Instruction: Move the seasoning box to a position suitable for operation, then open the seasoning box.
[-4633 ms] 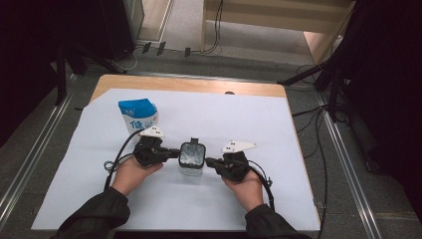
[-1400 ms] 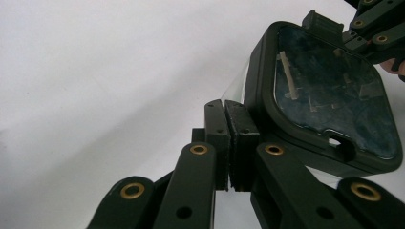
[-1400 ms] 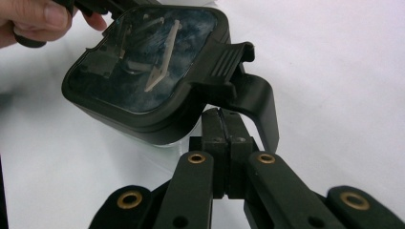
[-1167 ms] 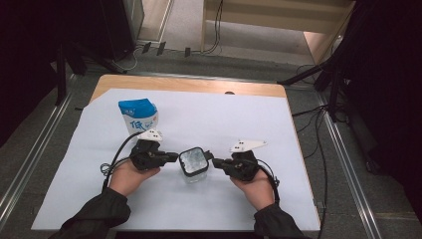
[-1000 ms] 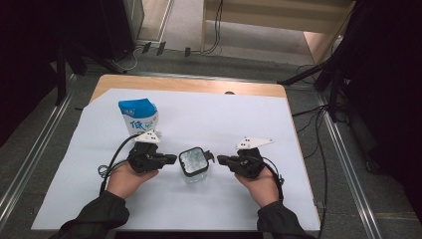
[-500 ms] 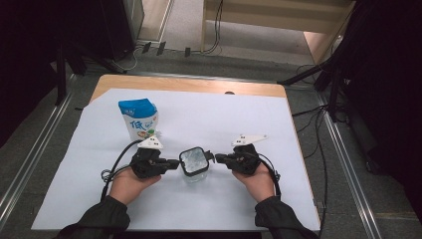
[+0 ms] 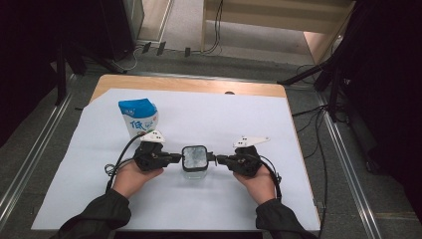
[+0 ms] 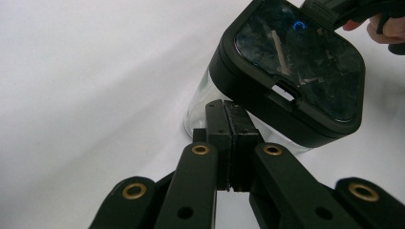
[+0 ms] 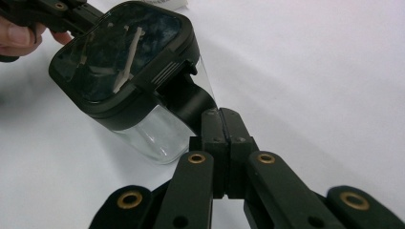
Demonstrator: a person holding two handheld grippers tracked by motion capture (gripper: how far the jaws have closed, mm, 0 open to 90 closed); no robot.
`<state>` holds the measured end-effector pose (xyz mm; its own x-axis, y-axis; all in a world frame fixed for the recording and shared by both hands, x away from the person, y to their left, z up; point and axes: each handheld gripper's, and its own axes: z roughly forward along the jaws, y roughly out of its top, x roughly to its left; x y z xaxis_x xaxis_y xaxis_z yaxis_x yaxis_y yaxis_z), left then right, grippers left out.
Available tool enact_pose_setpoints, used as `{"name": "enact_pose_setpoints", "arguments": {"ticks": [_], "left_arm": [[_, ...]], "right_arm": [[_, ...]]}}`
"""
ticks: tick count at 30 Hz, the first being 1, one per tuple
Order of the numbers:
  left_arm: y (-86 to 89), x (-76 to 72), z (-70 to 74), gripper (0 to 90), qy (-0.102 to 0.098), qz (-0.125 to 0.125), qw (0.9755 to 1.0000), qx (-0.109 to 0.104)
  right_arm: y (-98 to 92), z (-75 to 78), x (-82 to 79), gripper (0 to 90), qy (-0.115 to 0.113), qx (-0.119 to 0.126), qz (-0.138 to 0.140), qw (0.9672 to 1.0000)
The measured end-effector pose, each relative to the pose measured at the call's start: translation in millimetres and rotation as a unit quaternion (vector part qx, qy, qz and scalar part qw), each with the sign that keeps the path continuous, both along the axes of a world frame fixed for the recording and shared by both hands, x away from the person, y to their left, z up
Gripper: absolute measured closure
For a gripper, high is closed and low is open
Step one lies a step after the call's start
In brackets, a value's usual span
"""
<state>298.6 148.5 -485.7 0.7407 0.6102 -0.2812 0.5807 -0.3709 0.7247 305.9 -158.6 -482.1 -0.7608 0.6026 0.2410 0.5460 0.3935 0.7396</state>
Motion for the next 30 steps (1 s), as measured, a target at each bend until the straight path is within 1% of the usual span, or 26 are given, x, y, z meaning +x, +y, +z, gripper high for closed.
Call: {"name": "enact_pose_setpoints", "arguments": {"ticks": [2,3,4,5,6,8,9,10,11,12,13,14,15,16,17,19,20,22,24,25,26,27,28,29,30], "left_arm": [[-0.5,1.3,0.8,90.0,-0.011,-0.009,0.9999,0.01],[0.2,2.1,0.5,90.0,-0.015,-0.016,0.9997,0.01],[1.8,3.0,0.5,89.6,-0.012,-0.02,0.9997,0.006],[3.0,3.3,0.6,88.6,-0.011,-0.019,0.9998,0.003],[5.2,3.8,1.3,87.4,-0.013,-0.02,0.9997,0.002],[10.9,4.8,4.0,82.8,-0.015,-0.024,0.9996,-0.002],[13.4,5.0,4.9,78.7,-0.014,-0.03,0.9994,-0.006],[14.9,4.9,5.7,73.1,-0.012,-0.035,0.9993,-0.007],[16.9,4.2,5.9,66.2,-0.024,-0.048,0.9985,-0.012],[18.3,3.7,5.8,59.1,-0.043,-0.067,0.9967,-0.014],[18.9,3.7,5.8,50.4,-0.057,-0.091,0.9941,-0.007],[18.5,3.3,6.0,44.0,-0.065,-0.097,0.9932,0.0],[17.6,2.7,5.7,42.1,-0.075,-0.099,0.9922,0.001],[16.6,3.1,5.5,39.5,-0.076,-0.104,0.9917,-0.002],[15.0,3.4,5.5,36.1,-0.071,-0.107,0.9917,-0.008],[13.0,2.9,4.9,33.1,-0.072,-0.111,0.9913,-0.005],[12.9,3.2,5.0,30.3,-0.065,-0.111,0.9917,-0.002],[12.8,3.9,4.9,28.7,-0.054,-0.112,0.9922,-0.011],[12.7,3.4,7.1,26.1,-0.048,-0.122,0.9913,-0.013],[11.3,2.0,8.0,24.2,-0.045,-0.125,0.9909,-0.02],[10.4,0.8,8.7,21.1,-0.045,-0.131,0.9902,-0.02],[8.7,-0.5,9.1,16.4,-0.049,-0.13,0.9901,-0.017],[7.6,-0.8,9.1,14.7,-0.051,-0.13,0.9901,-0.016],[6.3,-0.4,8.8,14.0,-0.049,-0.135,0.9894,-0.016],[4.0,0.0,7.9,13.3,-0.048,-0.135,0.9896,-0.017]], "right_arm": [[-0.4,-0.2,0.0,90.0,0.0,0.0,0.001,1.0],[-0.5,-0.2,0.0,90.0,0.0,0.001,0.001,1.0],[-0.6,-0.4,0.1,90.0,0.0,0.001,0.003,1.0],[-0.8,-0.3,0.0,90.0,-0.003,-0.002,0.002,1.0],[-1.0,-0.2,0.0,90.0,-0.003,-0.001,0.002,1.0],[-3.0,0.8,-0.5,90.0,-0.003,0.0,0.002,1.0],[-4.0,1.6,-1.2,90.0,0.0,0.002,0.001,1.0],[-5.3,2.0,-1.5,90.0,-0.002,0.004,0.0,1.0],[-6.5,2.6,-1.6,90.0,-0.002,0.002,0.0,1.0],[-7.6,3.0,-2.3,90.0,0.0,0.006,-0.001,1.0],[-9.3,3.3,-2.3,90.0,-0.001,0.007,0.0,1.0],[-10.5,4.0,-3.0,90.0,0.001,0.01,-0.002,1.0],[-10.9,4.5,-3.4,90.0,0.003,0.011,-0.003,0.9999],[-11.2,5.5,-3.8,90.0,0.003,0.013,-0.002,0.9999],[-11.7,6.9,-4.2,90.0,0.0,0.012,0.0,0.9999],[-11.9,8.8,-5.1,90.0,0.0,0.017,-0.002,0.9999],[-12.3,9.3,-4.9,90.0,0.0,0.017,-0.001,0.9998],[-13.0,9.1,-4.0,90.0,-0.001,0.017,-0.001,0.9998],[-13.2,7.8,-2.9,90.0,0.002,0.014,0.0,0.9999],[-13.1,7.0,-2.4,90.0,0.003,0.013,0.0,0.9999],[-12.9,6.0,-1.8,90.0,0.004,0.013,0.002,0.9999],[-12.5,5.3,-1.6,90.0,0.005,0.01,0.003,0.9999],[-11.7,4.9,-1.7,90.0,0.008,0.01,0.004,0.9999],[-11.2,4.5,-1.6,90.0,0.009,0.01,0.005,0.9999],[-10.6,4.0,-1.4,90.0,0.008,0.009,0.006,0.9999]]}}
